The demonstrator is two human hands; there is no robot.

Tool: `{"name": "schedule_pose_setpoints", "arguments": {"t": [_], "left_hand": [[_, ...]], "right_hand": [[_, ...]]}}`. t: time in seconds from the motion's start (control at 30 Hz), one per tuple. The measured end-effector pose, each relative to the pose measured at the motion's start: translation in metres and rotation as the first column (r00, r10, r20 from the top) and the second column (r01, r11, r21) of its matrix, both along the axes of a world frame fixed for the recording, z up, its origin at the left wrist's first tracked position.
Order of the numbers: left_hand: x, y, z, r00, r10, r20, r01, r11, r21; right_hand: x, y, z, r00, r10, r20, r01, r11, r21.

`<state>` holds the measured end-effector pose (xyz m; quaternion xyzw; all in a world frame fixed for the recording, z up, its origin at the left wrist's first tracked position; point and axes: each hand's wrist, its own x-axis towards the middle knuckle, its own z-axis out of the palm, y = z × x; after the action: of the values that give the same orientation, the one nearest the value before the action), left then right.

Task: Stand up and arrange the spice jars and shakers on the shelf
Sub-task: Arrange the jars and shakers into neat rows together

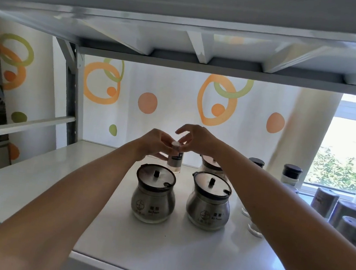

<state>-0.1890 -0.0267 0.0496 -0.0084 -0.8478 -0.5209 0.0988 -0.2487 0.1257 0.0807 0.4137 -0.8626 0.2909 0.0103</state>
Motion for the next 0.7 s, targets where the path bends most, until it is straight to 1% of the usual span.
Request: {"name": "schedule_pose_setpoints", "arguments": {"t": [0.1, 0.2, 0.3, 0.37, 0.43, 0.5, 0.63, 0.7], "left_hand": [[0.005, 0.006, 0.012, 1.0, 0.009, -0.011, -0.009, 1.0, -0.017], [0.007, 0.014, 0.006, 0.999, 0.004, 0.047, -0.002, 0.998, -0.055], [0.006, 0.019, -0.003, 0.994, -0.008, 0.111, 0.019, 0.995, -0.098], [0.004, 0.021, -0.003, 0.988, 0.007, 0.153, 0.018, 0.986, -0.163], [0.0, 0.022, -0.001, 0.979, 0.034, 0.199, 0.022, 0.962, -0.272], [-0.004, 0.021, -0.003, 0.973, 0.06, 0.223, 0.017, 0.944, -0.331], [-0.01, 0.018, -0.005, 0.964, 0.105, 0.244, -0.003, 0.922, -0.387], [-0.008, 0.02, 0.004, 0.955, 0.108, 0.278, 0.002, 0.931, -0.365]], "right_hand": [[0.001, 0.007, 0.007, 1.0, -0.013, 0.02, 0.014, 0.998, -0.056], [0.005, 0.011, 0.0, 1.0, -0.02, 0.01, 0.02, 1.0, -0.003], [0.007, 0.014, -0.011, 0.999, -0.036, 0.032, 0.034, 0.998, 0.061], [0.006, 0.014, -0.015, 0.998, -0.044, 0.05, 0.039, 0.995, 0.089], [0.005, 0.014, -0.017, 0.997, -0.041, 0.063, 0.034, 0.993, 0.116], [0.004, 0.013, -0.019, 0.996, -0.038, 0.079, 0.029, 0.992, 0.122], [0.002, 0.015, -0.018, 0.992, -0.036, 0.117, 0.022, 0.993, 0.114], [0.001, 0.023, -0.01, 0.992, -0.044, 0.119, 0.032, 0.995, 0.098]]}}
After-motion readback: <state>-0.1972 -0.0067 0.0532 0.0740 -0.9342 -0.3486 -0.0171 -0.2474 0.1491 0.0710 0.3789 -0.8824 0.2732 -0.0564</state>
